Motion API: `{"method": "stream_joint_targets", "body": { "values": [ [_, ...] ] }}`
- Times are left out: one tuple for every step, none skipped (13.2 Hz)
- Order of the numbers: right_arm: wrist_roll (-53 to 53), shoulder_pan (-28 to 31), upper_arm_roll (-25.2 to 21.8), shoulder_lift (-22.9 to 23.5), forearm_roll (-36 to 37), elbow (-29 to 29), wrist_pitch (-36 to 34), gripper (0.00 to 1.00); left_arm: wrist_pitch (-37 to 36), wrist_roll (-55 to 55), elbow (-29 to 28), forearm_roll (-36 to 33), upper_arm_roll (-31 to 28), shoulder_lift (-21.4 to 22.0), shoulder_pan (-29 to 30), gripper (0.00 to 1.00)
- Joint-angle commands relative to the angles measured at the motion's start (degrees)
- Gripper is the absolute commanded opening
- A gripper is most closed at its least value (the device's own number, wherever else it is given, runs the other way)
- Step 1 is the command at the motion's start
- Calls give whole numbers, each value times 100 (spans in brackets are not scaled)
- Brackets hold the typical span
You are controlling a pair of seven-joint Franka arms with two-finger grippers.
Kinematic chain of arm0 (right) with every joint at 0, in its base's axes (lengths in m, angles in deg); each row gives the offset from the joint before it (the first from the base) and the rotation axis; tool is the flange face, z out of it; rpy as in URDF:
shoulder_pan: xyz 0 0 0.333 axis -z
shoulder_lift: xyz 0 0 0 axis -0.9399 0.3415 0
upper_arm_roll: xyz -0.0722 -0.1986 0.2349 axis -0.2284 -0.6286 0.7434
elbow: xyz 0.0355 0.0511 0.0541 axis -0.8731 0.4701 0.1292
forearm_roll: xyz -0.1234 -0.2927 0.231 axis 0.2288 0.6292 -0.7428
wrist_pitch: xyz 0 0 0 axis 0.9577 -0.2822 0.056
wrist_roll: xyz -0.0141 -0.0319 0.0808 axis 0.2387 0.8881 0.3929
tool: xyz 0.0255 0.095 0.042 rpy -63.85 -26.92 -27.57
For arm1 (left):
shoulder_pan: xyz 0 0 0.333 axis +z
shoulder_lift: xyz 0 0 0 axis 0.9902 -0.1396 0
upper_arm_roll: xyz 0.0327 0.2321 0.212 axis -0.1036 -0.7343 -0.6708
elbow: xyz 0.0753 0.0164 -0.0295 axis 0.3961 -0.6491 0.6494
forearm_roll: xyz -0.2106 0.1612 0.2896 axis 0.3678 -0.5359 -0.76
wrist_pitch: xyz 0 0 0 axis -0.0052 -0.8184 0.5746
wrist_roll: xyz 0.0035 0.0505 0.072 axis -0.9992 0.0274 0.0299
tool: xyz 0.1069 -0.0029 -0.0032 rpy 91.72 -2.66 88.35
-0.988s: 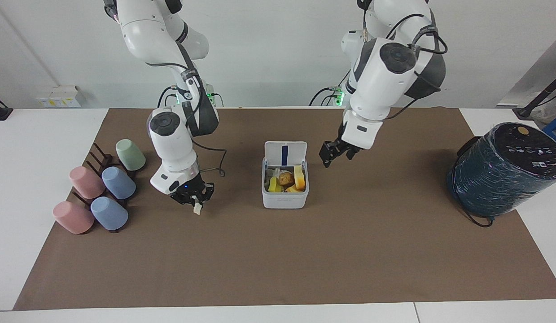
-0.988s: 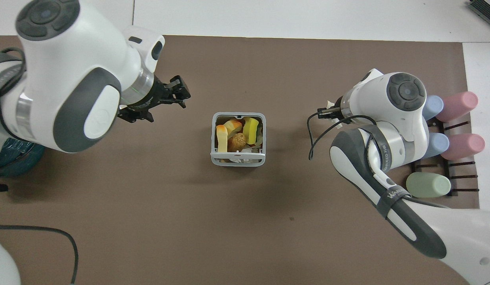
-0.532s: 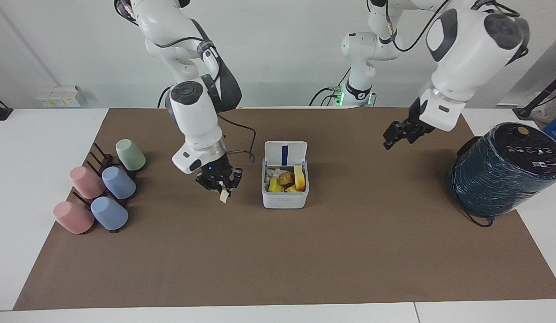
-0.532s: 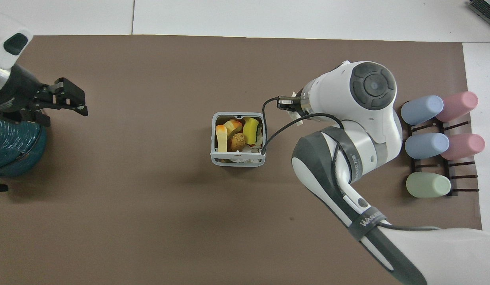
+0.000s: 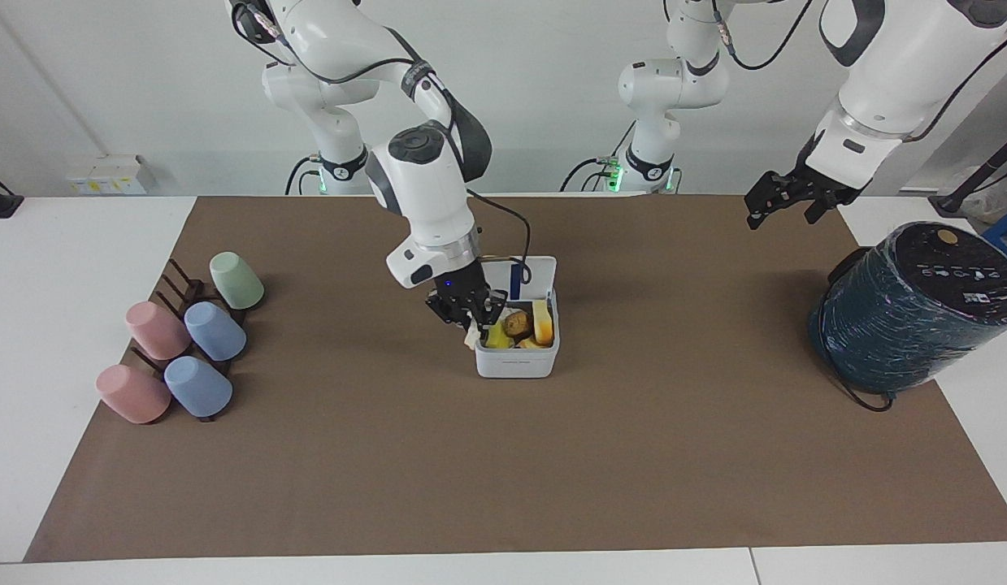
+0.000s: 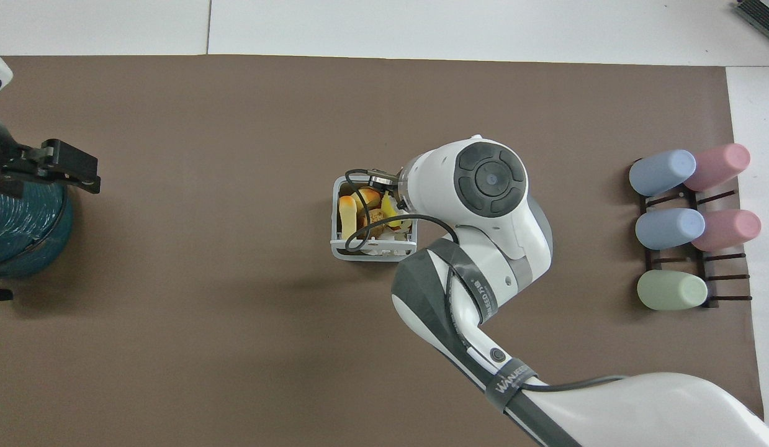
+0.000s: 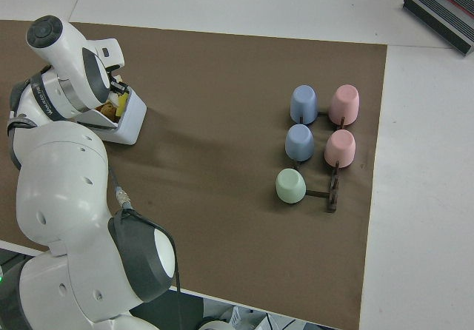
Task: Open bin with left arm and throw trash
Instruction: 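Release the cheese wedge into the bin with the right gripper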
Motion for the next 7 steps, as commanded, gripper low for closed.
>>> {"method": "stream_joint_targets", "body": {
  "values": [
    [343,-84,12,37,-113,-1,120,25,275,-103,-81,-125,-15,67,-39,100],
    [432,-119,12,28,-113,-1,120,66,311,-102,-81,-125,-15,67,-39,100],
    [433,-119,12,28,-113,-1,120,86,320,-111,-90,-116,-15,67,-39,100],
    [441,-119,12,28,-113,-10,120,91,320,-111,-90,-116,-15,67,-39,100],
    [433,-119,12,28,-113,-10,111,97,328,-111,-99,-116,-15,67,-39,100],
    [433,-110,12,2,-113,-19,94,100,363,-111,-116,-116,-15,76,-39,100],
    [424,-76,12,-33,-104,-19,85,100,416,-111,-168,-116,-15,85,-39,100]
  ]
}}
